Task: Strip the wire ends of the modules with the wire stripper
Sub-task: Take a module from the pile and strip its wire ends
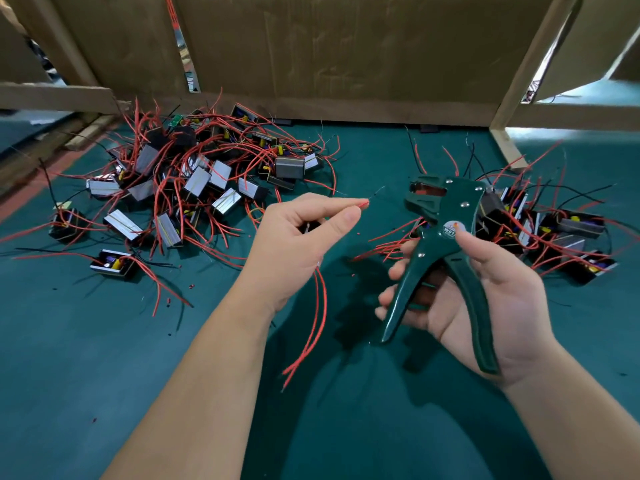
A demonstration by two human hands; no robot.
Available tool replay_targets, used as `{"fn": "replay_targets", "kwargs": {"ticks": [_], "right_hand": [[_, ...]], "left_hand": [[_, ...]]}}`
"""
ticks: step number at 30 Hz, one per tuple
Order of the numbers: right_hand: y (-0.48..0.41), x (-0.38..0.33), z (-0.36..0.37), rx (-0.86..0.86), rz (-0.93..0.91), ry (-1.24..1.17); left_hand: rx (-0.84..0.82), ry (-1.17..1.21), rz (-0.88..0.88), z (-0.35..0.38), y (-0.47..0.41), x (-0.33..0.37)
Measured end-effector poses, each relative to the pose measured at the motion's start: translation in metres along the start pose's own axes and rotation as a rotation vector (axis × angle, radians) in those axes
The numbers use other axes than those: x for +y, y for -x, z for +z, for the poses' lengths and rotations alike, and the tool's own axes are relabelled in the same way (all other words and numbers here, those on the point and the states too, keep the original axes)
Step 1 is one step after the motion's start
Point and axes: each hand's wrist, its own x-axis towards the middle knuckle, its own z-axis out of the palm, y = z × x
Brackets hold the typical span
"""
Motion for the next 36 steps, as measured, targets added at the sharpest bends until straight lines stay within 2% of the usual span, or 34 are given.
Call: {"fn": "replay_targets", "kwargs": {"ticks": [5, 9, 14, 17, 20, 36], "right_hand": [[0.004, 0.004, 0.0, -0.183, 0.104, 0.042], [0.004, 0.008, 0.001, -0.239, 0.145, 0.073], [0.004, 0.008, 0.001, -0.236, 0.164, 0.128], [0.002, 0.009, 0.001, -0.178, 0.155, 0.178], [0.0, 0.01, 0.001, -0.14, 0.168, 0.208], [0.001, 0.01, 0.0, -0.169, 0.22, 0.231]], "left_hand": [[0.051, -0.038, 0.025, 0.002, 0.0, -0.001], [0.062, -0.127, 0.031, -0.001, -0.001, 0.0], [0.04, -0.304, 0.106, -0.001, 0.0, 0.0], [0.04, -0.356, 0.144, -0.002, 0.0, 0.001], [0.047, -0.369, 0.14, -0.002, 0.001, 0.002], [0.055, -0.397, 0.132, -0.008, -0.001, 0.003]]}}
